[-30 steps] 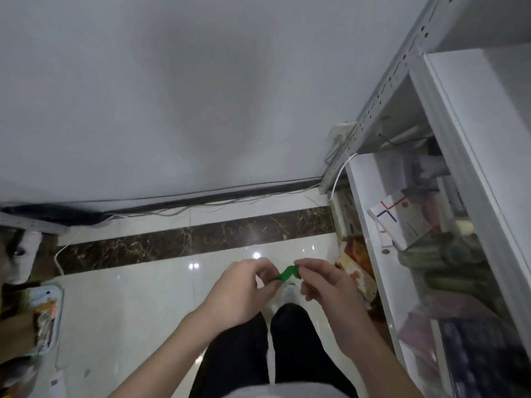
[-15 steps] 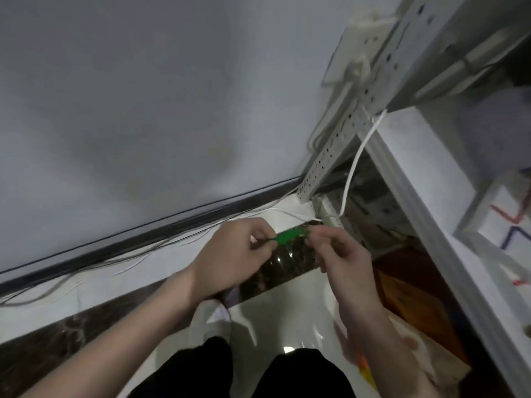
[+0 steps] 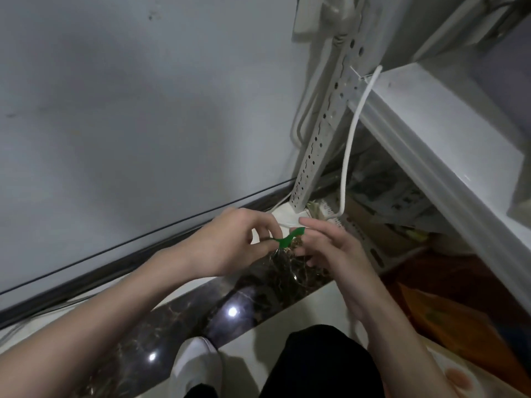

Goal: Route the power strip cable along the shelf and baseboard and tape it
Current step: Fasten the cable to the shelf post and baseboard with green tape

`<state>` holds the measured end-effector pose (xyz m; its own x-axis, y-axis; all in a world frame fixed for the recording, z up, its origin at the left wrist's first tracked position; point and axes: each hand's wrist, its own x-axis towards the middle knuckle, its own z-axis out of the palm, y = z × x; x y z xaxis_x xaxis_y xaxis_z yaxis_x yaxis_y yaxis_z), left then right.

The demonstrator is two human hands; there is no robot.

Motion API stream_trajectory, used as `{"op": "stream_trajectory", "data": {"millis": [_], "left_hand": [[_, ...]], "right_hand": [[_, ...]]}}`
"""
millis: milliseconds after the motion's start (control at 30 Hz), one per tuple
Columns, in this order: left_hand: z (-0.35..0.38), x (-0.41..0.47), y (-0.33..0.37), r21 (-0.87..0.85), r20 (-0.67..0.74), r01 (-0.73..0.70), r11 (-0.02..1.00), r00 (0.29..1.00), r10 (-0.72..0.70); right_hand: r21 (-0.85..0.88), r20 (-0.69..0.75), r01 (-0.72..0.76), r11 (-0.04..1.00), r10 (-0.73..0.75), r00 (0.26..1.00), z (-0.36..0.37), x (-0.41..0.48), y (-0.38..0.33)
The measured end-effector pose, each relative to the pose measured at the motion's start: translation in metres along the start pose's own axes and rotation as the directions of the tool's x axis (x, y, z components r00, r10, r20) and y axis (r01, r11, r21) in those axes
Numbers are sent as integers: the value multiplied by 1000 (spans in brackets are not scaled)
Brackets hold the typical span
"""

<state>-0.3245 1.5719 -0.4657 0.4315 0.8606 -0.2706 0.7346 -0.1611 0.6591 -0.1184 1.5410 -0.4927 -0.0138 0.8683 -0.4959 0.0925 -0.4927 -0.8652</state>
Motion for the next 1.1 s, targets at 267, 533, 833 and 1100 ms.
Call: {"op": "stream_trajectory", "data": {"millis": [267, 533, 833, 1100], "left_hand": [[-5, -4, 8, 5, -6, -62, 998, 998, 62], [-10, 0, 20, 41, -16, -98, 994, 995, 99], [-22, 12, 28, 114, -92, -80, 990, 992, 91], [-32, 28, 39, -51, -243, -43, 998, 970, 29]], "right_hand": [[21, -120, 79, 997, -76, 990, -9, -5, 3], [74, -102, 129, 989, -121, 987, -14, -6, -1], [49, -169, 228, 972, -217, 961, -20, -7, -7], [-157, -373, 373, 915, -404, 835, -22, -17, -37]]}}
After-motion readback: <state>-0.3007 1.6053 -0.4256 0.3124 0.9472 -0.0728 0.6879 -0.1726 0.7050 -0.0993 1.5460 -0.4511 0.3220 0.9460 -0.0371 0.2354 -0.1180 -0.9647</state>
